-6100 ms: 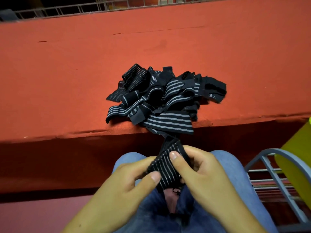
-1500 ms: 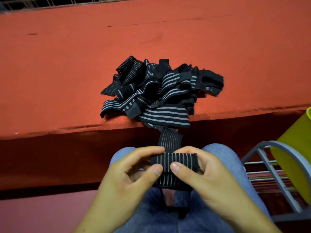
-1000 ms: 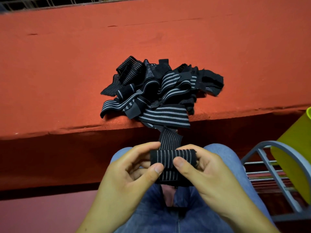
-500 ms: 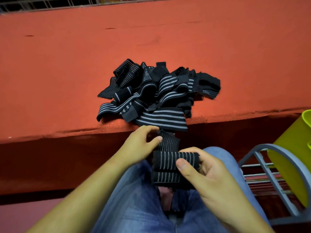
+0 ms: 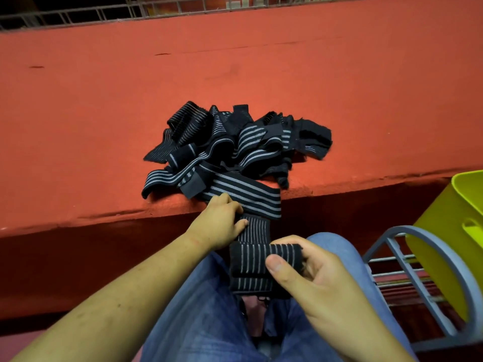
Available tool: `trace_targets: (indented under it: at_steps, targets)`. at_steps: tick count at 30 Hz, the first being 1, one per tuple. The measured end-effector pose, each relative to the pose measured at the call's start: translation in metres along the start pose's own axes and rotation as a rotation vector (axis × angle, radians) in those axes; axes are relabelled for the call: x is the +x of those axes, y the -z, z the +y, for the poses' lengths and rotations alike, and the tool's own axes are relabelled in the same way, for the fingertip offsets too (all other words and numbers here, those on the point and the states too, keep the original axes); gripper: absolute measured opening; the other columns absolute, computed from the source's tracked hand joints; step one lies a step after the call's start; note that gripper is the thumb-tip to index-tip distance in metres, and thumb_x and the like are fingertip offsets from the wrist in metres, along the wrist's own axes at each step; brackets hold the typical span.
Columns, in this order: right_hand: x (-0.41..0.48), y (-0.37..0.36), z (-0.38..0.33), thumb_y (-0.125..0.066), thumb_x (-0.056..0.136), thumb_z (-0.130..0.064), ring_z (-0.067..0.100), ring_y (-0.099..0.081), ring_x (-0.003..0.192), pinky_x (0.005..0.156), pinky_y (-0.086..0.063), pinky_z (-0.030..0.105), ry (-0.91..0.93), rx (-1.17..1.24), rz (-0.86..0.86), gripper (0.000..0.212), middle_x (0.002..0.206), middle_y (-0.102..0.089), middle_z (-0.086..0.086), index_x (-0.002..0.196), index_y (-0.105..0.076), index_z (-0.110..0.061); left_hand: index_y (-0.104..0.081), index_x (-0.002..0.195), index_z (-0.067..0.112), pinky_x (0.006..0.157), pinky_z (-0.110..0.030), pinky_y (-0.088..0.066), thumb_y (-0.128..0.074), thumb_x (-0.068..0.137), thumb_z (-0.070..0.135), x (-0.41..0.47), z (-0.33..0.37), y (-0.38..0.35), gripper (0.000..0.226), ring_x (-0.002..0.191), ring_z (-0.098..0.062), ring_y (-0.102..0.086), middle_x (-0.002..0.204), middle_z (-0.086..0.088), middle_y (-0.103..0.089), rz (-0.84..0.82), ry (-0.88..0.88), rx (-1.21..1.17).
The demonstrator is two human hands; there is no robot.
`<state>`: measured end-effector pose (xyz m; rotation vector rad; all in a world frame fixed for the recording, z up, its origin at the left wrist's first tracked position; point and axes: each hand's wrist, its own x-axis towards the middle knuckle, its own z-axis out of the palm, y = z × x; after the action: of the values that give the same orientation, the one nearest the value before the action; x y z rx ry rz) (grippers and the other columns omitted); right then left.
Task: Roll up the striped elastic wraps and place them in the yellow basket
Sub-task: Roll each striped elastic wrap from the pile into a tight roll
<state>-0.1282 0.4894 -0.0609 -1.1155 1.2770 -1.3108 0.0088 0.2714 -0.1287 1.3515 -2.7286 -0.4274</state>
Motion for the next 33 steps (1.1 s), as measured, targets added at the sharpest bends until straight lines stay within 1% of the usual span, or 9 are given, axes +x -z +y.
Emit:
trace_targets:
  at_steps: [6,10,13,17,20,23,25,28,33]
  targets:
    - [0.0,0.0,0.0,-0.071,0.085,-0.049,0.013,-0.069,0.084,0.079,-0.059,0.039,0.002,0.002,-0.009,0.029,0.09,-0.074,0.008,0.099,-0.074,-0.025,-0.066,0.108,0.021,0.103,-0.033,-0.041,-0.067,0.097,0.04,0.004,-0.002,-0.004,0.023,0.113,-0.017,-0.04,0.111,0.004,-0.042,-0.013,0.026,-0.042]
    - [-0.001,0.002,0.0,-0.07,0.084,-0.055,0.022,-0.069,0.085,0.083,-0.059,0.053,-0.003,-0.011,-0.005,0.036,0.093,-0.072,0.016,0.102,-0.073,-0.023,-0.067,0.098,0.021,0.104,-0.035,-0.041,-0.068,0.096,0.033,0.0,-0.002,-0.004,0.013,0.108,-0.014,-0.034,0.112,0.003,-0.042,-0.027,0.009,-0.087]
    - [-0.001,0.005,-0.001,-0.071,0.086,-0.052,0.03,-0.071,0.09,0.085,-0.059,0.052,-0.011,-0.005,-0.008,0.033,0.093,-0.073,0.015,0.102,-0.073,-0.023,-0.067,0.094,0.023,0.114,-0.032,-0.033,-0.069,0.096,0.031,-0.008,-0.001,-0.001,0.009,0.124,-0.018,-0.036,0.124,0.001,-0.043,-0.093,-0.02,-0.158]
    - [0.0,0.005,-0.002,-0.068,0.089,-0.042,0.016,-0.069,0.087,0.084,-0.059,0.041,-0.02,0.011,-0.01,0.02,0.092,-0.073,0.01,0.098,-0.074,-0.025,-0.07,0.101,0.022,0.122,-0.034,-0.022,-0.065,0.1,0.034,-0.025,0.003,0.006,0.013,0.154,-0.021,-0.019,0.155,-0.009,-0.038,-0.243,-0.05,-0.194]
    - [0.0,0.004,-0.003,-0.069,0.093,-0.042,0.014,-0.067,0.083,0.079,-0.058,0.036,-0.015,0.03,0.01,0.018,0.09,-0.072,0.013,0.096,-0.074,-0.026,-0.072,0.112,0.02,0.12,-0.028,-0.028,-0.058,0.105,0.036,-0.04,0.011,0.017,0.022,0.139,-0.012,-0.042,0.135,0.001,-0.061,-0.148,-0.087,-0.246]
    - [0.001,0.004,-0.002,-0.069,0.094,-0.044,0.015,-0.069,0.084,0.078,-0.058,0.037,-0.02,0.058,0.03,0.02,0.092,-0.073,0.014,0.096,-0.073,-0.024,-0.075,0.113,0.023,0.103,-0.027,-0.048,-0.049,0.107,0.042,-0.06,0.028,0.036,0.033,0.109,0.0,-0.064,0.111,0.012,-0.074,-0.068,-0.015,-0.613]
    - [0.002,0.005,0.0,-0.069,0.095,-0.046,0.015,-0.068,0.084,0.078,-0.056,0.037,-0.022,0.073,0.045,0.023,0.091,-0.074,0.014,0.096,-0.072,-0.023,-0.076,0.112,0.019,0.092,-0.024,-0.054,-0.039,0.105,0.052,-0.081,0.043,0.047,0.05,0.099,-0.007,-0.07,0.107,0.0,-0.078,-0.087,0.034,-0.954]
    - [0.003,0.004,0.004,-0.068,0.095,-0.045,0.015,-0.066,0.084,0.079,-0.055,0.039,-0.02,0.07,0.044,0.024,0.092,-0.072,0.017,0.096,-0.072,-0.021,-0.074,0.119,0.012,0.095,-0.043,-0.055,-0.036,0.1,0.06,-0.111,0.057,0.052,0.063,0.102,-0.027,-0.07,0.114,-0.02,-0.074,-0.067,0.064,-1.232]
    - [0.003,-0.003,0.007,-0.066,0.088,-0.049,0.015,-0.067,0.081,0.074,-0.057,0.033,-0.009,0.091,0.048,0.027,0.091,-0.073,0.016,0.096,-0.07,-0.023,-0.075,0.117,0.017,0.091,-0.045,-0.059,-0.057,0.097,0.043,-0.145,0.068,0.049,0.037,0.108,-0.038,-0.069,0.112,-0.009,-0.076,0.074,0.006,-1.197]
